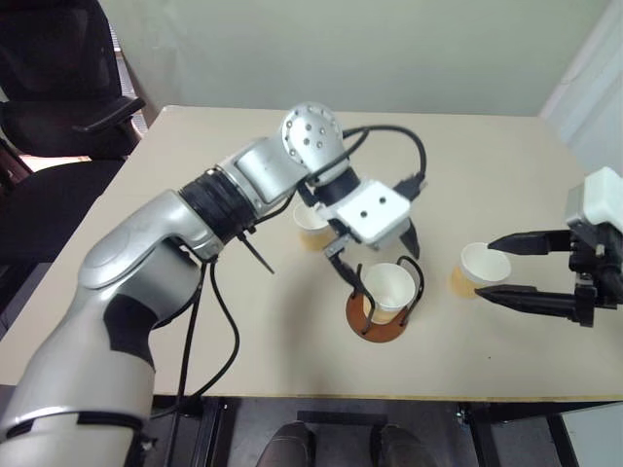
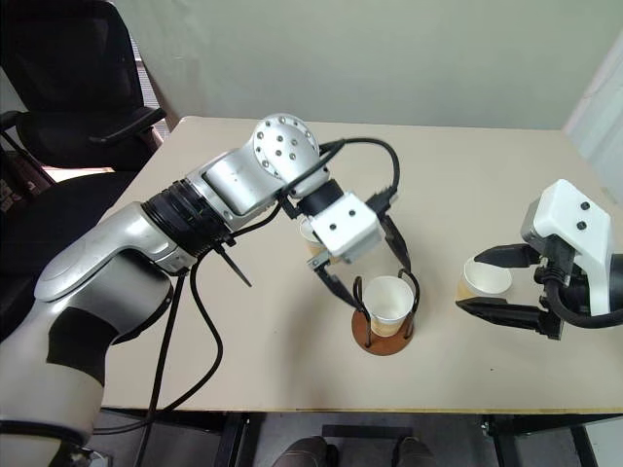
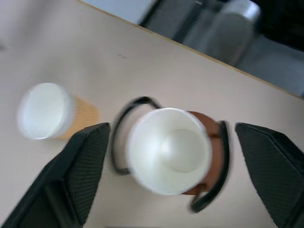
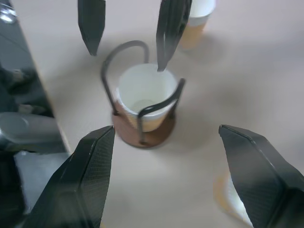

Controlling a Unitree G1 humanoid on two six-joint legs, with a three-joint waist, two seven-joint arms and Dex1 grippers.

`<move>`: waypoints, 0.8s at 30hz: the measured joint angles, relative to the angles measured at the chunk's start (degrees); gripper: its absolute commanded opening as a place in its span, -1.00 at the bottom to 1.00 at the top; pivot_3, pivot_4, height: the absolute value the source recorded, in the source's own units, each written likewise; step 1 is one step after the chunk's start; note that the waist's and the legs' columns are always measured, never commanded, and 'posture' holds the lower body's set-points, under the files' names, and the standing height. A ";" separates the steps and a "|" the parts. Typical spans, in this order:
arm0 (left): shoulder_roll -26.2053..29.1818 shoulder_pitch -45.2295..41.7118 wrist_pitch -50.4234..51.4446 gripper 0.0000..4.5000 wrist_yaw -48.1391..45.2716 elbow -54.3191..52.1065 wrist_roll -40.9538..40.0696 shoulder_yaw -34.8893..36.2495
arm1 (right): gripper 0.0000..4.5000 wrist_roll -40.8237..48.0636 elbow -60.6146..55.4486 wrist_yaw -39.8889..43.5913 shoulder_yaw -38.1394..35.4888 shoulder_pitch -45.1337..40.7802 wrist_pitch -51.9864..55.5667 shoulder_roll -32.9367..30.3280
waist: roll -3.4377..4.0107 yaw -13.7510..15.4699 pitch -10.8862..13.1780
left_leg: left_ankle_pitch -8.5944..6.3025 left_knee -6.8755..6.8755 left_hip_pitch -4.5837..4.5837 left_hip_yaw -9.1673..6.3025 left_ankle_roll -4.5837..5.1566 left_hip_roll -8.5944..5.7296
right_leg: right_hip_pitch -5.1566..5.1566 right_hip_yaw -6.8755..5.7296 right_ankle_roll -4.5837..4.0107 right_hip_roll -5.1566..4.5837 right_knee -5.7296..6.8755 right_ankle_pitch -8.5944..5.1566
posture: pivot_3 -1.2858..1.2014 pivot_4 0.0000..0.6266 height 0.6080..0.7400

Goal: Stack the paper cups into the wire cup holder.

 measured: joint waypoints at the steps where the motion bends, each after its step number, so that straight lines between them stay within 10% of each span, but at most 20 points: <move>1: 0.10 -0.04 0.86 0.97 -0.01 0.53 -0.65 2.14 | 0.61 -1.59 0.25 0.10 1.35 0.30 -1.14 -0.10 | 0.00 -0.01 0.00 | 0.00 -0.01 0.01 0.01 0.00 0.00 | 0.00 0.00 0.00 0.00 0.00 0.00 | 0.03 -0.52 1.00; 19: 13.08 21.36 19.14 0.97 2.29 -7.00 6.25 28.70 | 0.61 -42.09 18.24 6.69 42.83 -13.49 -26.59 4.85 | 0.11 -0.54 -0.07 | 0.14 0.06 0.14 -0.01 0.15 -0.03 | 0.03 -0.01 0.02 -0.02 0.10 0.03 | 0.03 -0.52 1.00; 24: 14.04 23.95 22.98 1.00 3.62 -10.94 8.23 32.96 | 0.03 -47.47 20.27 9.18 46.57 -14.25 -28.31 6.33 | 0.08 -0.55 -0.06 | 0.14 0.06 0.13 -0.03 0.15 -0.04 | 0.06 -0.02 -0.01 -0.03 0.06 0.05 | 0.03 -0.52 1.00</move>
